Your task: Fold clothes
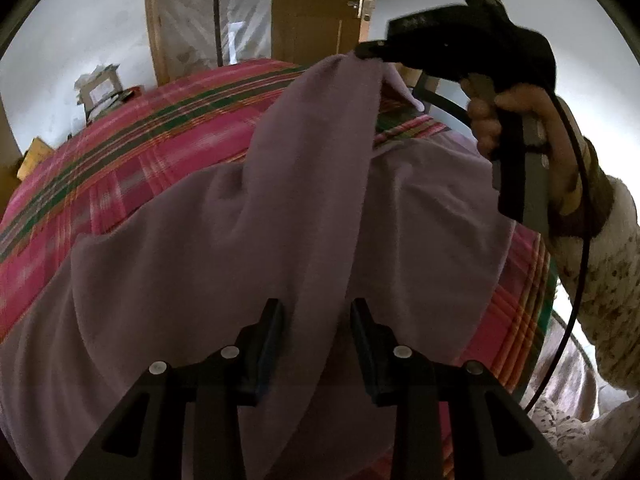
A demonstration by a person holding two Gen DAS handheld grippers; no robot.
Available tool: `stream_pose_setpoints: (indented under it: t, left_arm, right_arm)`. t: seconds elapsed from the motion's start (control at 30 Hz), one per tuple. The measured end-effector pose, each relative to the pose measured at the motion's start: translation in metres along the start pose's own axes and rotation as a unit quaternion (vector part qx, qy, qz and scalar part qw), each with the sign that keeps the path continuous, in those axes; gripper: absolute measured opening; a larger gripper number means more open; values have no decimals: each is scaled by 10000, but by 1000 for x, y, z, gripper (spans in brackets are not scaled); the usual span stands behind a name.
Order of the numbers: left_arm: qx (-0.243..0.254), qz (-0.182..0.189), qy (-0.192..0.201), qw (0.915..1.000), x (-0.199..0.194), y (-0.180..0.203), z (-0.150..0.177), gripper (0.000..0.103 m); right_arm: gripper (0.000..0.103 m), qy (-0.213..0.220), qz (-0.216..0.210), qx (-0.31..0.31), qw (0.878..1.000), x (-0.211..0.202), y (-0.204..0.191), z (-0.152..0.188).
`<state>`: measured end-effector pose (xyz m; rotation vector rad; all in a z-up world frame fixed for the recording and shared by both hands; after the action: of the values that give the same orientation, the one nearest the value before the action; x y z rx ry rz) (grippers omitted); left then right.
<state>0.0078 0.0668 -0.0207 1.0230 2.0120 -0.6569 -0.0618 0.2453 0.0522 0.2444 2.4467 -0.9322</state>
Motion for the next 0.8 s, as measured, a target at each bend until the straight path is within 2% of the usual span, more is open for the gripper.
stream_pose_setpoints:
  t: [0.43, 0.5, 0.57, 0.7, 0.8]
  left_arm:
    - [113, -510, -116, 9986, 6, 2, -5, 34]
    - [-104, -375, -6, 9992, 1, -3, -4, 25]
    - [-235, -345, 185, 9990, -6, -9, -5, 9]
    - [-339, -457, 511, 9971, -20, -19, -7, 5]
    - [-474, -332, 686, 9960, -28, -21, -8, 5]
  right_arm:
    - [6, 184, -71, -108, 9997, -19, -9, -9]
    - [6, 204, -34, -104, 9997, -21, -5, -8]
    - [6, 205, -7, -63, 9998, -22, 0, -8]
    - [6, 208, 5, 35, 9998, -25, 8, -7]
    - [6, 233, 10, 109, 9997, -31, 14, -6]
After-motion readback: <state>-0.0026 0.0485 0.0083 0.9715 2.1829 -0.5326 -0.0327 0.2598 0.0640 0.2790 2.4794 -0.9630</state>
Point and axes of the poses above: each gripper's, at about its wrist camera, not at the fingertips, and x roughly the way its jaws point, y to its right, z to its underside, the point moved 7 cm from there along x, roughly the way its jaws point, and after that the axes turned 15 degrees about x, right-handed, at the moved point
